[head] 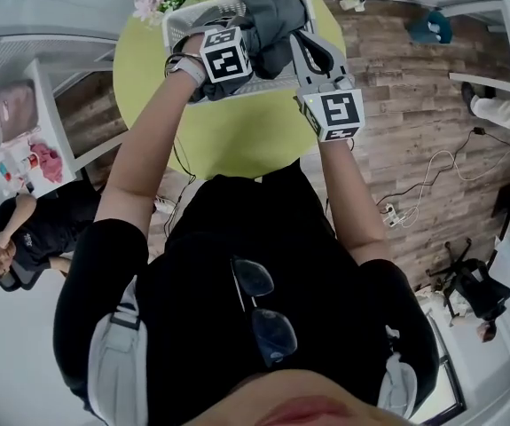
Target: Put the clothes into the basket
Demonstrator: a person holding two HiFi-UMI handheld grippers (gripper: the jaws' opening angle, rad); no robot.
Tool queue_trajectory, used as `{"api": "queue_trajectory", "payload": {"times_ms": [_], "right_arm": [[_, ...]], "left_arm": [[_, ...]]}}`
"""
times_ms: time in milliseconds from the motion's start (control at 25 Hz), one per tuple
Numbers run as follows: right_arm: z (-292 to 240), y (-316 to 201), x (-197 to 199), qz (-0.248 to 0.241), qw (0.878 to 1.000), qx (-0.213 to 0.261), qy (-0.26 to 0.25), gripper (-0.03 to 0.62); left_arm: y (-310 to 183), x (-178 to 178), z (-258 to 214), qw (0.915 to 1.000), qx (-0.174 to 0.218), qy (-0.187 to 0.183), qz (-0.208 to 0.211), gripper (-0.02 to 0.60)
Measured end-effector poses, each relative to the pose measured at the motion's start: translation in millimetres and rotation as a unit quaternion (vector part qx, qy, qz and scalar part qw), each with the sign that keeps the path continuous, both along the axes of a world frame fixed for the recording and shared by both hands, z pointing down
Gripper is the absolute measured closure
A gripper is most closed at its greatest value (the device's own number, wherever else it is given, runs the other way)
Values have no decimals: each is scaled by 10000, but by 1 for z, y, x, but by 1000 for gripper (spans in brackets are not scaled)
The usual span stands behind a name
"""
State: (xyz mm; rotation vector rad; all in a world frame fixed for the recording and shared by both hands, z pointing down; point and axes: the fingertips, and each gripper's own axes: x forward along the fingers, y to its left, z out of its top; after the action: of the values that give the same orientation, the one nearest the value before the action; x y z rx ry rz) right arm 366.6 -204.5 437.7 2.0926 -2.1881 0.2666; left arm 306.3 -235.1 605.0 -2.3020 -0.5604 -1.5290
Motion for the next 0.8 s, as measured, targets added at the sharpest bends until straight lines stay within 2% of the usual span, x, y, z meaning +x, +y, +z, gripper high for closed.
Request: {"api": "queue_trajectory", "payload": {"times_ms": [520,800], "right_arm": [[43,-16,4,-106,9991,-371,-167,568],[57,-16,7,-85,9981,-564,-228,568]], "left_arm": [[3,-8,91,9983,-401,-418,7,239],[9,-7,124,9960,-705,-503,-225,227]]}}
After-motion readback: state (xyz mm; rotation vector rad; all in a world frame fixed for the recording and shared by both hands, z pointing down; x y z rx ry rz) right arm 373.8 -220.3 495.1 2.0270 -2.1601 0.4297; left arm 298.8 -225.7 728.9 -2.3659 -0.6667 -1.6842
